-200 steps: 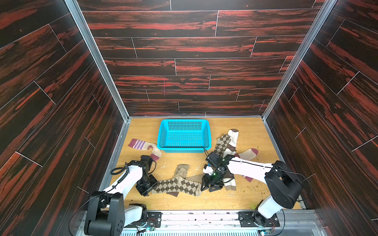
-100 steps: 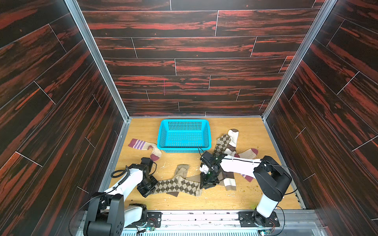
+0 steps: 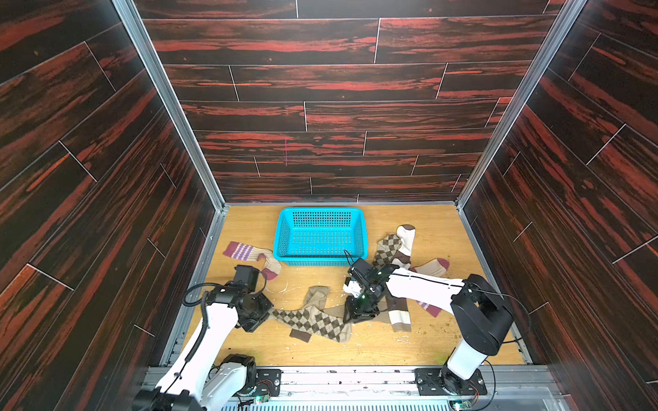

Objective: Place the socks together as a pair
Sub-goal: Pick up the sock, then move the sock to the center of the board.

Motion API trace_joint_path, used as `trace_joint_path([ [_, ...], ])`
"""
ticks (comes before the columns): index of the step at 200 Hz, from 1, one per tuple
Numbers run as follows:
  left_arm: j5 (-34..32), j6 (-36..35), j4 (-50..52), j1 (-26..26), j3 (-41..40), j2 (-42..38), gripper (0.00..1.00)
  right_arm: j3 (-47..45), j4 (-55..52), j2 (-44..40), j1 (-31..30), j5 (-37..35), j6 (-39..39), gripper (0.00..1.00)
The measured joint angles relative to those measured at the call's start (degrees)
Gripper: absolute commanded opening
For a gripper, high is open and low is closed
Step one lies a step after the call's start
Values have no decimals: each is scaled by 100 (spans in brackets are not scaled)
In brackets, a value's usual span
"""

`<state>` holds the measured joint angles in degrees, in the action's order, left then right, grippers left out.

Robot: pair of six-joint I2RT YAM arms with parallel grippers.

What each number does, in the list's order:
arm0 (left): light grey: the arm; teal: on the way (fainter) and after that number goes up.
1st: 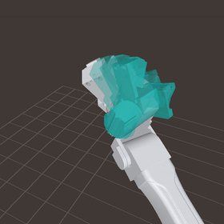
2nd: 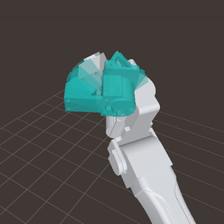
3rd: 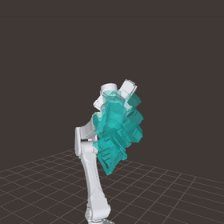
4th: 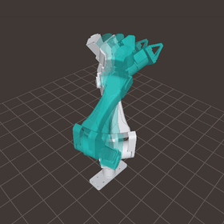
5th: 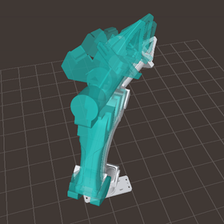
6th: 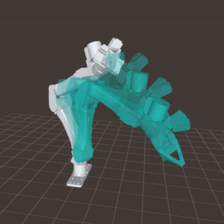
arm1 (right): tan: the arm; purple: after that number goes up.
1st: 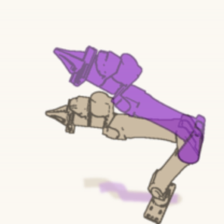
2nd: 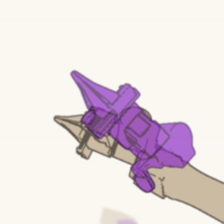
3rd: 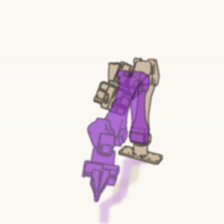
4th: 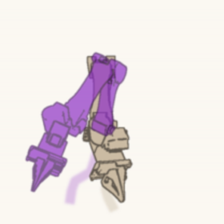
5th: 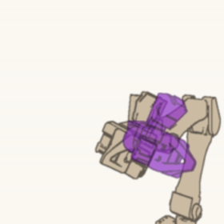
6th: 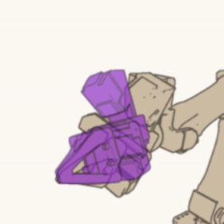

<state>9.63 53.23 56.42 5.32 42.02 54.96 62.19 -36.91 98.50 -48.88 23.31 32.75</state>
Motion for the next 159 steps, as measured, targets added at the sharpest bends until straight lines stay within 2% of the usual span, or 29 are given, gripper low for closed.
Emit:
trace_joint_path([
  [69, 37, 168, 505, 2, 1847, -643, 0, 929, -31, -48, -2, 400, -214, 53],
  [124, -387, 138, 1027, 0, 2033, -634, 0, 1856, 76, 927, -72, 505, -328, 49],
  [159, -841, 109, 1443, 0, 2083, -579, 0, 2542, 9, 1578, -348, 389, -348, 45],
])
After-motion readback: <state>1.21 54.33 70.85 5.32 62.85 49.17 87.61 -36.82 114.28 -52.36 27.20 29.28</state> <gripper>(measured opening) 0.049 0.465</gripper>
